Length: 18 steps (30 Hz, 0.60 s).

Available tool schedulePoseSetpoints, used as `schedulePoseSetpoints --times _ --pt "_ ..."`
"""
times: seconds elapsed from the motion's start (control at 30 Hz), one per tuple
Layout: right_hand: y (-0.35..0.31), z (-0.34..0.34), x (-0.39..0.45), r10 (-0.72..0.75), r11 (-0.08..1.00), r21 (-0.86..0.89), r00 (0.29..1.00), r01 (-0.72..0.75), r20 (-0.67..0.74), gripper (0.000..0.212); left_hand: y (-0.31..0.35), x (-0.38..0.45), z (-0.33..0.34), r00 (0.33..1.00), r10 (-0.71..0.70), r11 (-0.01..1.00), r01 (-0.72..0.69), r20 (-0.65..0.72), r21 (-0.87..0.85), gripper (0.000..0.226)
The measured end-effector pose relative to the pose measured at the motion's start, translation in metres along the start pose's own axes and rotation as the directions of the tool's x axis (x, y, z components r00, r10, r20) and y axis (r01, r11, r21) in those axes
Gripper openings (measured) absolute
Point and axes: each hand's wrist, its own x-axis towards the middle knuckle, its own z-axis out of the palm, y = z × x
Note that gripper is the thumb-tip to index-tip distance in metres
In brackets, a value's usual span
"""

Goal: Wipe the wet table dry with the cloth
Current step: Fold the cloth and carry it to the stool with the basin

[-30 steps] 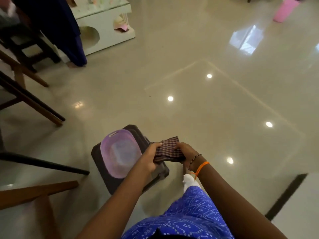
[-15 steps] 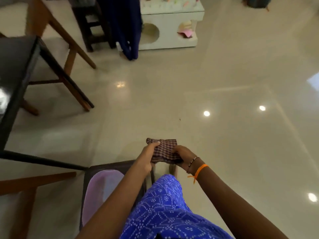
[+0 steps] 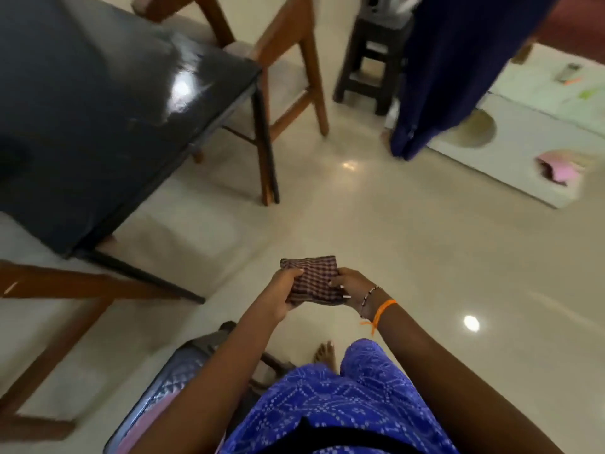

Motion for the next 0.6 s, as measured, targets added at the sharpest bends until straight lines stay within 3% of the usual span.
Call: schedulePoseSetpoints --times 0.27,0.47,0.6 --pt "-0.109 0.055 0.083 0.060 0.931 -0.364 0.968 0.034 0.245 0.028 0.070 0.021 -0.038 0.981 0.037 0.911 -0.110 -0.188 -0.396 0.035" --pt "-0.164 0.116 0.129 0.124 0.708 -0.676 0.905 0.206 0.406 0.040 0.105 0.027 -0.057 0.917 0.040 0.810 -0.262 -0.397 -0.524 0.039" --pt "-0.184 0.157 0.139 0.213 0.581 -0.754 0.837 0.306 0.504 0.041 0.105 0.023 -0.069 0.846 -0.003 0.715 -0.371 -0.534 -0.592 0.045"
